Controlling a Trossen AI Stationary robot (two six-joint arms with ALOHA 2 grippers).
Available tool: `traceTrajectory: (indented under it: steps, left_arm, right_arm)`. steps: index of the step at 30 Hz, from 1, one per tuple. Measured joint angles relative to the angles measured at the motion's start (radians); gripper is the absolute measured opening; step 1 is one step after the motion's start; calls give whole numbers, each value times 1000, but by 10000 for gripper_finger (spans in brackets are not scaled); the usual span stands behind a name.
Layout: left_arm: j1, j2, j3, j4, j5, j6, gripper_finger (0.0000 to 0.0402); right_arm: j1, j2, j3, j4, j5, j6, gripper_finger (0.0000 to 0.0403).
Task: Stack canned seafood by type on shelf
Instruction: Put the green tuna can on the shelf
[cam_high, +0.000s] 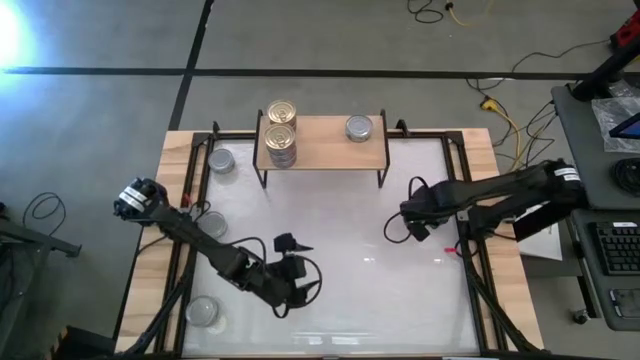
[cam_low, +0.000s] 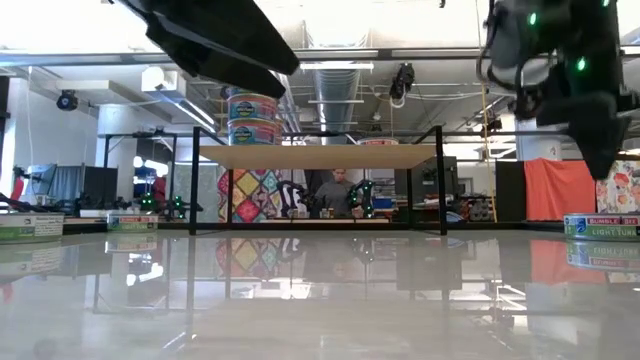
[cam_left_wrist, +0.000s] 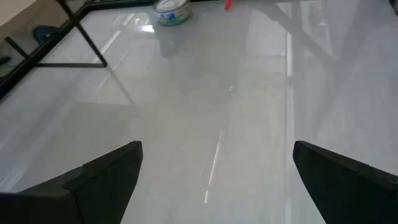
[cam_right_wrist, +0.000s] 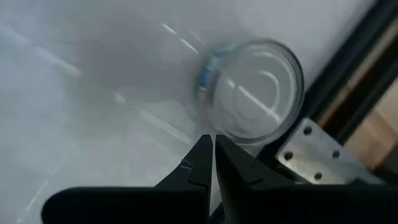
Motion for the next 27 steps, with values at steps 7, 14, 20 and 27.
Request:
traceTrajectory:
  steps: [7,14,20,27]
  left_arm:
    - [-67,0,-8,-94,31,-7,400]
    - [-131,0,-66,-134,32,-42,400]
    - [-143,-1,-141,-157,67,-90,400]
    - [-149,-1,-219,-149,74,-170,400]
  right_arm:
    - [-55,118,-21,2,68,76,13]
    - [-146,266,-22,5,96,6,13]
    - [-192,375,-22,15,97,-46,13]
    - [-108,398,44,100,64,-5,13]
